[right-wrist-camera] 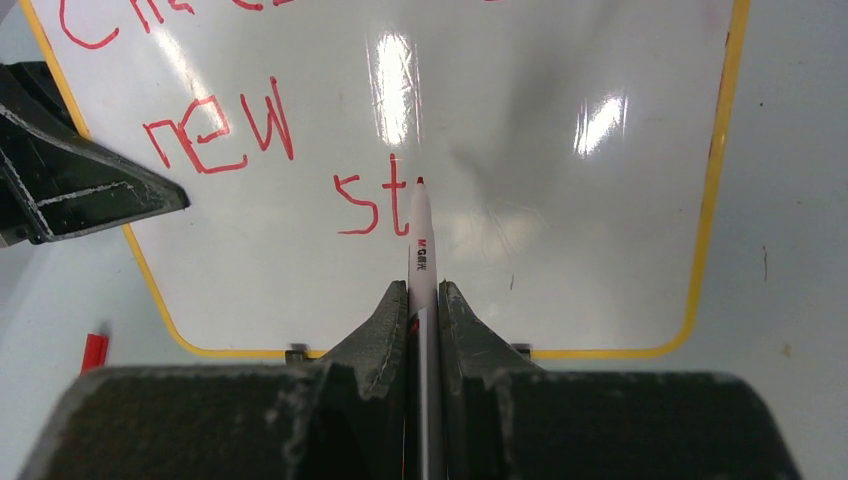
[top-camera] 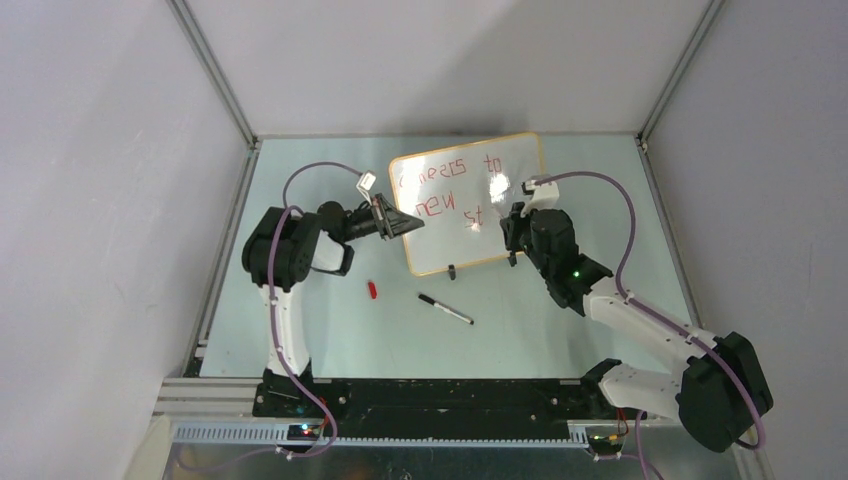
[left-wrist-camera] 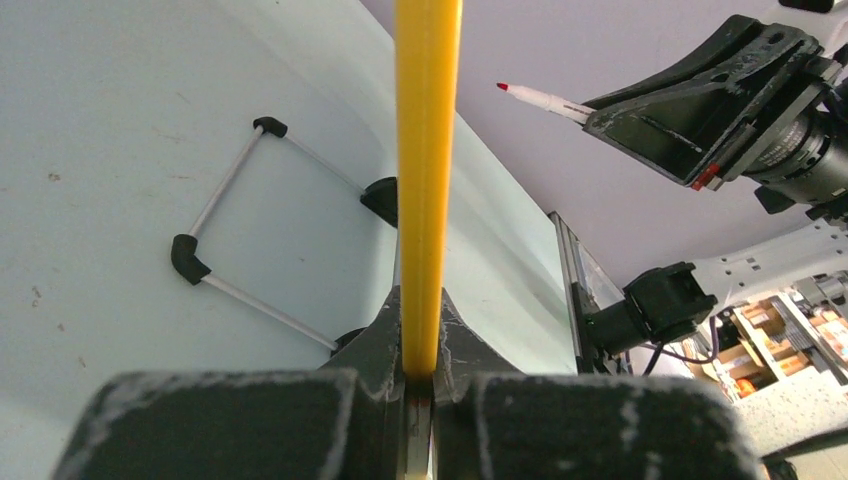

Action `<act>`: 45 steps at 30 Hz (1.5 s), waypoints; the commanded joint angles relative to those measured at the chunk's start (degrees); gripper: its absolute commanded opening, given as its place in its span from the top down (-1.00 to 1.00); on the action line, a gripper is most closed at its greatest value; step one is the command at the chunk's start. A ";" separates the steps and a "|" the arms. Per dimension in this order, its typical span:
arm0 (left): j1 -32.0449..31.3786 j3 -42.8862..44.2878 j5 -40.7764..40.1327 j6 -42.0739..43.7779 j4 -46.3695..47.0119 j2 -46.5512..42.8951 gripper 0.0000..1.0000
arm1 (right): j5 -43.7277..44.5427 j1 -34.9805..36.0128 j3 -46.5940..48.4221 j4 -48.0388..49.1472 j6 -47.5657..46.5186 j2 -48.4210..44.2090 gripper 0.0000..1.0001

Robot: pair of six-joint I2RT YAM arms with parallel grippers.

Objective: Write a sentence on the whiteboard

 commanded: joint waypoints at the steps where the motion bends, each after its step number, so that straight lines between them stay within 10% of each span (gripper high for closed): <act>1: -0.44 -2.49 -2.25 2.45 2.76 -3.70 1.00 | -1.25 -0.22 2.78 -0.77 0.85 -0.49 1.00; 45: -1.14 -5.23 -5.44 4.88 2.70 -7.39 1.00 | -0.62 2.04 10.00 -9.86 -0.05 6.43 1.00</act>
